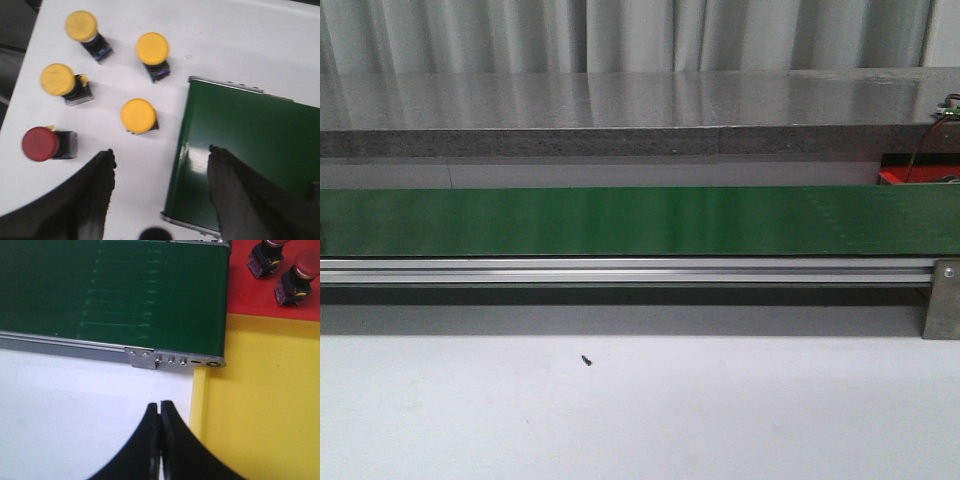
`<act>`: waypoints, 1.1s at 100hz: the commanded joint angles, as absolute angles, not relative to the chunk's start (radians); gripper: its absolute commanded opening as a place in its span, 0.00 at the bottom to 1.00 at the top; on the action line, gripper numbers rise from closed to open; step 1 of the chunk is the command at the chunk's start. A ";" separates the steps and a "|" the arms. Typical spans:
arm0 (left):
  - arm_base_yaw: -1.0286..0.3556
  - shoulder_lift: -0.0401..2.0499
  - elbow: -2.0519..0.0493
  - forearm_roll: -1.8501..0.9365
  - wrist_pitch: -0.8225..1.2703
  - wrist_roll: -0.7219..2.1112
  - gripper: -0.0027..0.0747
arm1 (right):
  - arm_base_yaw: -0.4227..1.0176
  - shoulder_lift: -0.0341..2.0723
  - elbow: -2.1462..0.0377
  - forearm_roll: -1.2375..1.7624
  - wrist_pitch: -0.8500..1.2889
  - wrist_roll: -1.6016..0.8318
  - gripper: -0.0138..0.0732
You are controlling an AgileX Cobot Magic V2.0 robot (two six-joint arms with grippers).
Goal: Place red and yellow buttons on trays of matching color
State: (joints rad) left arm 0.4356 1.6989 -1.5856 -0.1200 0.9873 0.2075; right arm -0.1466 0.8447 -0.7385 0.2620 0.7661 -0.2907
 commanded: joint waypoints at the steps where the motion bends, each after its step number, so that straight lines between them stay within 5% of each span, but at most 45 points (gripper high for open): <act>1: 0.486 1.646 -1.619 -0.126 0.956 0.190 0.57 | -0.147 0.836 -0.765 0.276 0.720 -0.298 0.08; 35: 0.619 1.739 -1.619 -0.124 0.939 0.190 0.57 | -0.147 0.836 -0.765 0.276 0.720 -0.298 0.08; 110: 0.633 1.921 -1.619 -0.068 0.795 0.190 0.57 | -0.147 0.836 -0.765 0.276 0.720 -0.298 0.08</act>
